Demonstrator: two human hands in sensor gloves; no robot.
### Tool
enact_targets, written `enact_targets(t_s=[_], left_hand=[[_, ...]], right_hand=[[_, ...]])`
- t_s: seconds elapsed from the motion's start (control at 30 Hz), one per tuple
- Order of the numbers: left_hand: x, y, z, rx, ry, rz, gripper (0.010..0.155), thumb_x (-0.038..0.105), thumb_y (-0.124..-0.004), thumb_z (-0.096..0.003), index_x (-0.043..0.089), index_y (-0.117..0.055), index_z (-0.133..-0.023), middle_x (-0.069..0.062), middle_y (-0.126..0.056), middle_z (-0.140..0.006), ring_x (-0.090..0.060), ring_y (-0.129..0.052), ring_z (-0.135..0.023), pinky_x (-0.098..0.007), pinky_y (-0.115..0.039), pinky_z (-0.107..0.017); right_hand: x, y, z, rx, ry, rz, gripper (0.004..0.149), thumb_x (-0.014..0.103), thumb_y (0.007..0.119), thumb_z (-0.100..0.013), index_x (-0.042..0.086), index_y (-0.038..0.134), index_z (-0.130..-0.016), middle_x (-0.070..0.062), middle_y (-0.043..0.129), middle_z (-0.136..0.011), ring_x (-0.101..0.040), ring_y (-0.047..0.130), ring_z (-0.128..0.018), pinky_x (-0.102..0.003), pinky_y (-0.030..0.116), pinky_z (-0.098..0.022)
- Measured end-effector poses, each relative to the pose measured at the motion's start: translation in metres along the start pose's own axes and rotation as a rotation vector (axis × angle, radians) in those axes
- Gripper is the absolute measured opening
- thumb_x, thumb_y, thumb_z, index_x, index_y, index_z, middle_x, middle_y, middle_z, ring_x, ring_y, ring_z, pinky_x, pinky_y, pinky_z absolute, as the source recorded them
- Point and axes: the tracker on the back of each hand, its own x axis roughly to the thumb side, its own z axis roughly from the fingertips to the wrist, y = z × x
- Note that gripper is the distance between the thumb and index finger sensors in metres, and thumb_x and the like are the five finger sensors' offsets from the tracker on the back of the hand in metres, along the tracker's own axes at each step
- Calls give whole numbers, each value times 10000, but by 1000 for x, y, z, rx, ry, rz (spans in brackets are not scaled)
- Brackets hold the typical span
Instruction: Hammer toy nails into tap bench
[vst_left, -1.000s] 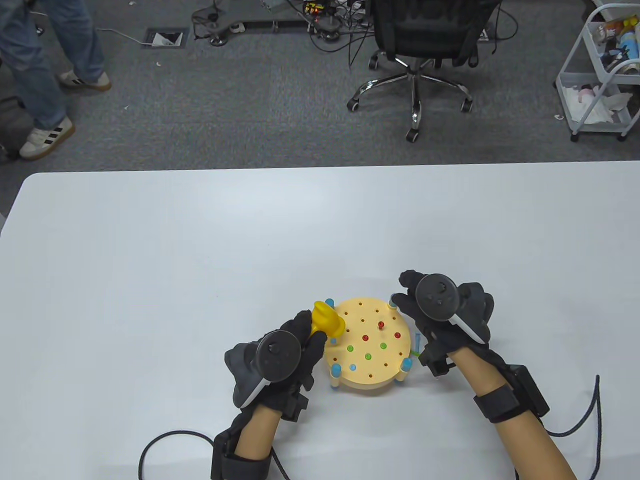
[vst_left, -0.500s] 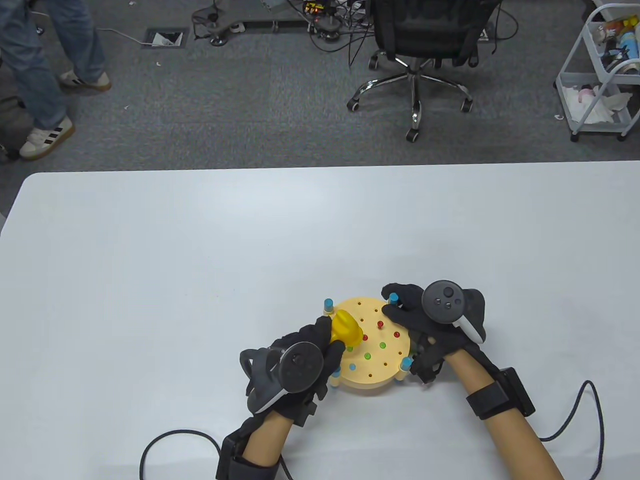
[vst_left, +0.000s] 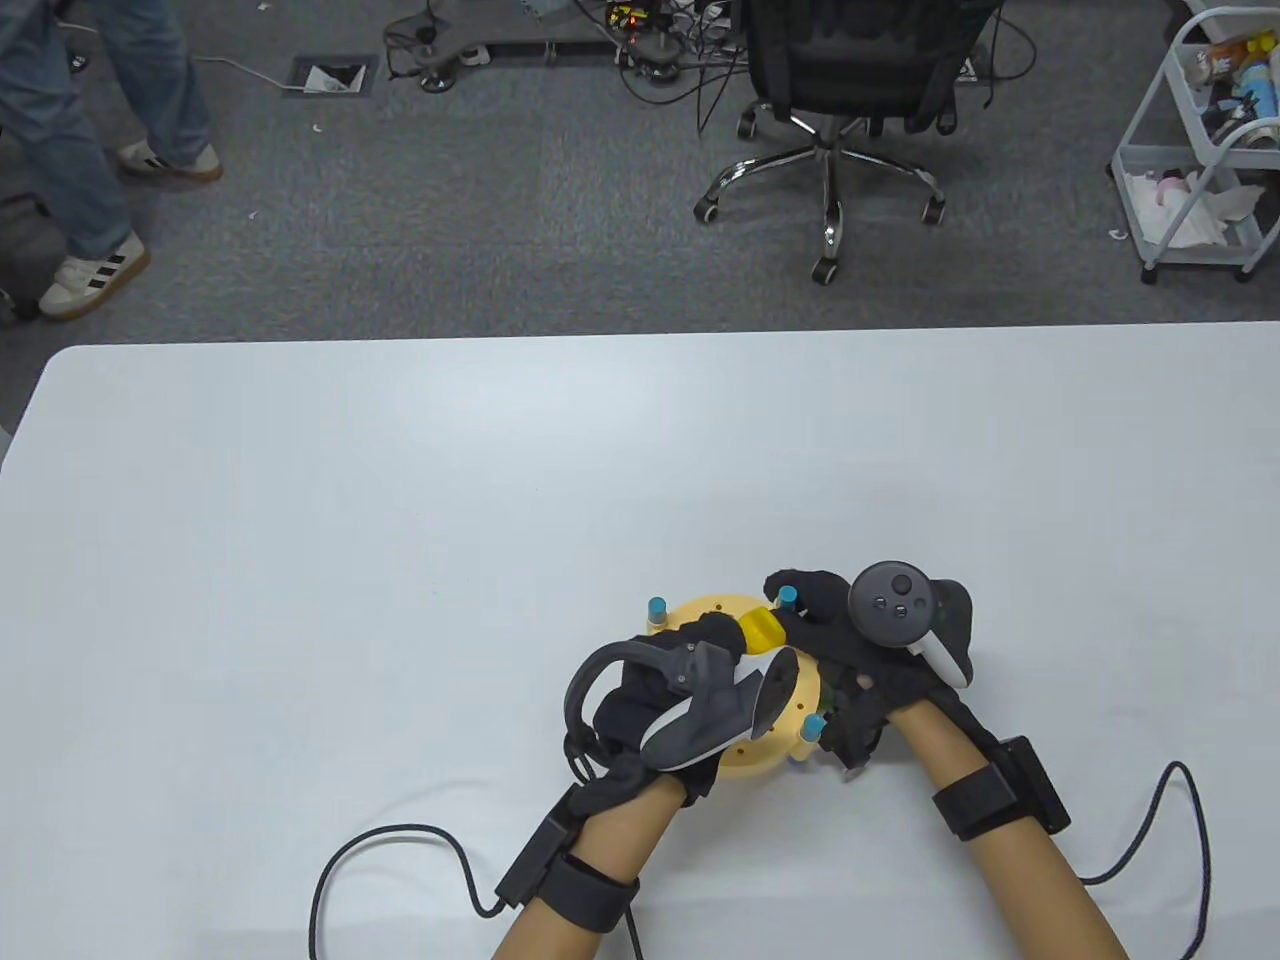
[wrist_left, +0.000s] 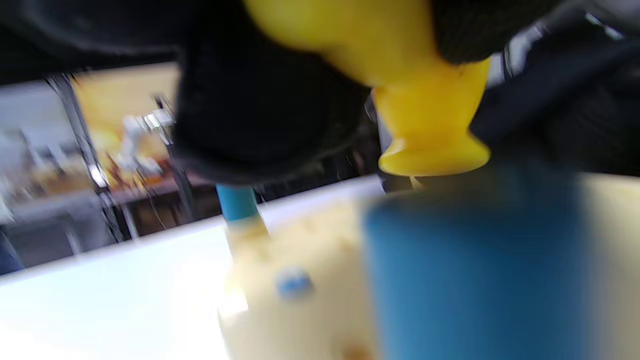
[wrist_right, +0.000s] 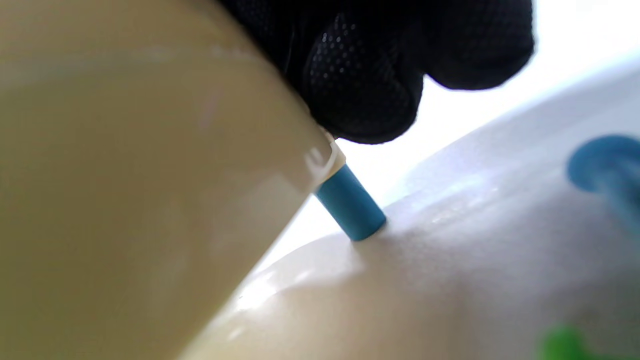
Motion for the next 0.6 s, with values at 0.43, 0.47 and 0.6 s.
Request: enact_targets(t_s=[0.43, 0.47, 0.6], left_hand=[[6, 47, 4, -115, 36, 36, 626, 496, -701, -397, 122, -777, -894, -137, -1019, -553, -259, -1029, -268, -346, -824, -168], [5, 54, 6, -98, 37, 39, 626, 496, -701, -399, 121, -782, -893, -134, -1024, -551, -254, -1033, -263, -343, -828, -163], [5, 71, 6, -103, 89, 82, 634, 478, -682, -418, 88, -744, -915, -156, -1005, -578, -264, -1029, -280, -348, -824, -170]], right_hand=[[0, 1, -1, 7, -3, 21, 587, 493, 704, -402, 219, 729, -921, -113, 846, -836, -189, 954, -505, -356, 825, -388], [-1, 1, -1, 11, -3, 17, 588, 495, 705, -401, 220, 731, -920, -112, 846, -836, -190, 954, -505, -356, 824, -389], [0, 1, -1, 11, 0, 12, 590, 496, 704, -400, 218, 731, -920, -114, 846, -836, -190, 954, -504, -356, 825, -386]])
